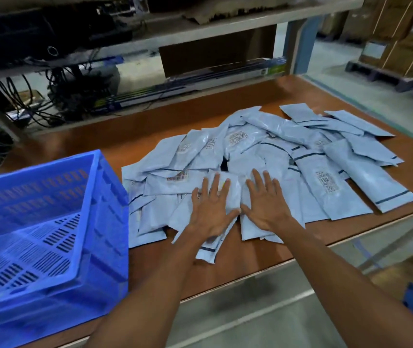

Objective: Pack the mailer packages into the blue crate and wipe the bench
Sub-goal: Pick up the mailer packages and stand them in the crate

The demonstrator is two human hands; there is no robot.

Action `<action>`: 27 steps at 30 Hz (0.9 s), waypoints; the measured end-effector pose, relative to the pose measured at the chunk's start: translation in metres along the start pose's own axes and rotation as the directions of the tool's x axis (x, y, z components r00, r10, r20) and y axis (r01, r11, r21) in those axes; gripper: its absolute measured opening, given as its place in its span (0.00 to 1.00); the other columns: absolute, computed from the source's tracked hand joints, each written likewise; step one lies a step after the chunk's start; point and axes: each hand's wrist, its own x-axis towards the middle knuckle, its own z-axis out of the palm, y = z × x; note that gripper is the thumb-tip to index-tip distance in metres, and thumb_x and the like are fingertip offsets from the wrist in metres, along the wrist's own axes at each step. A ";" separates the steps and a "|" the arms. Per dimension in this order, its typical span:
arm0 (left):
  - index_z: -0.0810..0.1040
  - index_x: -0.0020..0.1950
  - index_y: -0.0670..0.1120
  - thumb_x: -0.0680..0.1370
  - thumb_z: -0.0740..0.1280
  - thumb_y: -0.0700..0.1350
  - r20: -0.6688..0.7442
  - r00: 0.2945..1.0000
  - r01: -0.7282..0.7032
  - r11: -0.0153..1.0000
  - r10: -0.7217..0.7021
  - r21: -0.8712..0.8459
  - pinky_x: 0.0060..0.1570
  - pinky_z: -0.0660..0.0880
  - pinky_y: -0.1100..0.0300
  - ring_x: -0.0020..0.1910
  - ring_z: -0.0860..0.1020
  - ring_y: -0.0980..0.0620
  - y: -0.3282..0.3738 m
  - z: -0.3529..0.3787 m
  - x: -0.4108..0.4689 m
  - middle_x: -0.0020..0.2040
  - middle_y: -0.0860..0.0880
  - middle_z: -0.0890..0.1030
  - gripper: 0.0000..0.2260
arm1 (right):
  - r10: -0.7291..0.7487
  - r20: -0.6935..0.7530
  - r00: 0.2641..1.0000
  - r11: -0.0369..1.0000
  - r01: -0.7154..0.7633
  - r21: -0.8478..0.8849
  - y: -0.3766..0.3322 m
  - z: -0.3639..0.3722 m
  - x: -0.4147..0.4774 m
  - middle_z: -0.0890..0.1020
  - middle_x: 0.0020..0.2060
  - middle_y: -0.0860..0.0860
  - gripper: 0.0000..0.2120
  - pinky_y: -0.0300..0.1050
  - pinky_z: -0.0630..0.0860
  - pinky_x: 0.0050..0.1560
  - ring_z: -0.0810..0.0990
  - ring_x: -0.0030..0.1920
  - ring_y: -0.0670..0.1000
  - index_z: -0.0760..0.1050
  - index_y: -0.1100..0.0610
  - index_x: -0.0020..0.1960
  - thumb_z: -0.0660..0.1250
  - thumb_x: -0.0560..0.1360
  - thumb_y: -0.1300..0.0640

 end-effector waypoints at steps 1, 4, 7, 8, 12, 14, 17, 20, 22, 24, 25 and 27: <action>0.44 0.81 0.54 0.77 0.50 0.69 -0.016 1.000 0.019 1.000 -0.019 0.014 0.74 0.49 0.38 0.79 0.44 0.40 0.004 0.006 0.001 0.81 0.47 0.41 0.37 | -0.001 -0.005 1.000 1.000 0.002 0.016 0.000 0.002 0.001 0.43 0.80 0.56 0.36 0.60 0.42 0.77 0.41 0.79 0.61 0.48 0.55 0.80 0.52 0.80 0.37; 0.50 0.81 0.51 0.78 0.49 0.65 -0.074 0.996 0.051 0.995 -0.045 0.085 0.70 0.60 0.37 0.77 0.56 0.36 0.007 0.014 0.000 0.81 0.42 0.51 0.34 | -0.021 -0.026 0.999 0.997 0.022 0.074 0.001 0.008 0.003 0.43 0.80 0.55 0.33 0.59 0.43 0.77 0.41 0.79 0.61 0.43 0.51 0.80 0.53 0.82 0.41; 0.55 0.80 0.53 0.80 0.51 0.59 -0.135 0.991 0.007 0.993 0.009 0.120 0.64 0.69 0.40 0.73 0.65 0.35 0.005 0.014 -0.005 0.79 0.41 0.58 0.29 | -0.052 -0.026 0.998 0.996 0.053 0.071 0.000 0.011 0.001 0.41 0.79 0.57 0.31 0.60 0.44 0.76 0.40 0.78 0.63 0.39 0.48 0.80 0.52 0.83 0.46; 0.56 0.80 0.54 0.80 0.55 0.57 -0.142 0.990 0.001 0.993 0.016 0.119 0.63 0.70 0.39 0.72 0.66 0.34 0.005 0.013 -0.006 0.79 0.42 0.59 0.29 | -0.056 -0.019 0.998 0.996 0.057 0.072 -0.001 0.010 0.000 0.40 0.79 0.57 0.31 0.61 0.44 0.76 0.39 0.78 0.64 0.38 0.48 0.80 0.53 0.83 0.49; 0.51 0.81 0.54 0.79 0.63 0.50 -0.106 0.994 0.010 0.998 -0.004 0.056 0.67 0.67 0.38 0.74 0.61 0.33 0.006 0.004 -0.009 0.81 0.43 0.52 0.33 | -0.064 -0.045 0.997 0.990 0.069 0.124 -0.004 0.000 -0.006 0.41 0.79 0.57 0.39 0.62 0.46 0.77 0.40 0.78 0.64 0.39 0.52 0.80 0.58 0.78 0.65; 0.47 0.81 0.54 0.81 0.59 0.50 -0.117 0.993 0.029 1.000 -0.028 0.004 0.70 0.62 0.38 0.77 0.55 0.35 0.001 -0.017 -0.013 0.81 0.44 0.47 0.32 | -0.037 -0.110 0.993 0.976 0.060 0.212 -0.010 -0.013 -0.010 0.43 0.79 0.56 0.42 0.61 0.48 0.77 0.40 0.78 0.64 0.41 0.53 0.80 0.59 0.74 0.71; 0.46 0.81 0.56 0.82 0.56 0.51 -0.228 0.968 0.093 0.994 -0.103 -0.056 0.73 0.58 0.39 0.77 0.50 0.35 -0.007 -0.074 -0.030 0.81 0.46 0.45 0.30 | 0.008 -0.223 0.975 0.947 0.064 0.314 -0.028 -0.041 -0.007 0.45 0.80 0.55 0.41 0.61 0.49 0.76 0.42 0.78 0.63 0.43 0.51 0.80 0.59 0.75 0.71; 0.49 0.81 0.56 0.82 0.56 0.52 -0.381 0.905 0.175 0.982 -0.188 -0.069 0.71 0.58 0.41 0.75 0.52 0.36 -0.025 -0.152 -0.060 0.81 0.47 0.47 0.28 | -0.062 -0.414 0.908 0.926 0.207 0.316 -0.066 -0.082 0.003 0.50 0.80 0.55 0.39 0.66 0.57 0.73 0.46 0.78 0.63 0.47 0.51 0.80 0.60 0.76 0.69; 0.52 0.80 0.56 0.82 0.56 0.53 -0.478 0.852 0.225 0.974 -0.214 -0.034 0.69 0.60 0.41 0.73 0.56 0.37 -0.052 -0.198 -0.085 0.81 0.46 0.50 0.27 | -0.161 -0.561 0.812 0.872 0.383 0.303 -0.109 -0.117 0.008 0.51 0.79 0.55 0.34 0.66 0.54 0.75 0.45 0.79 0.56 0.51 0.55 0.80 0.58 0.77 0.71; 0.54 0.80 0.55 0.82 0.56 0.53 -0.553 0.794 0.299 0.954 -0.254 -0.010 0.67 0.63 0.40 0.71 0.58 0.37 -0.093 -0.231 -0.117 0.80 0.46 0.53 0.26 | -0.200 -0.682 0.703 0.778 0.537 0.326 -0.164 -0.154 0.004 0.55 0.77 0.54 0.28 0.63 0.49 0.76 0.37 0.77 0.41 0.56 0.59 0.78 0.56 0.80 0.70; 0.54 0.79 0.55 0.82 0.55 0.53 -0.573 0.770 0.343 0.939 -0.281 0.001 0.66 0.63 0.40 0.71 0.59 0.37 -0.117 -0.240 -0.135 0.80 0.45 0.54 0.25 | -0.210 -0.705 0.677 0.723 0.593 0.354 -0.193 -0.168 -0.002 0.58 0.77 0.56 0.25 0.61 0.49 0.76 0.34 0.74 0.35 0.58 0.61 0.77 0.56 0.81 0.69; 0.55 0.79 0.55 0.82 0.55 0.54 -0.584 0.743 0.427 0.904 -0.327 0.036 0.65 0.64 0.38 0.70 0.60 0.35 -0.169 -0.248 -0.170 0.80 0.44 0.56 0.25 | -0.274 -0.674 0.686 0.645 0.651 0.401 -0.250 -0.184 -0.010 0.59 0.76 0.56 0.23 0.56 0.49 0.76 0.32 0.69 0.29 0.58 0.61 0.77 0.54 0.83 0.66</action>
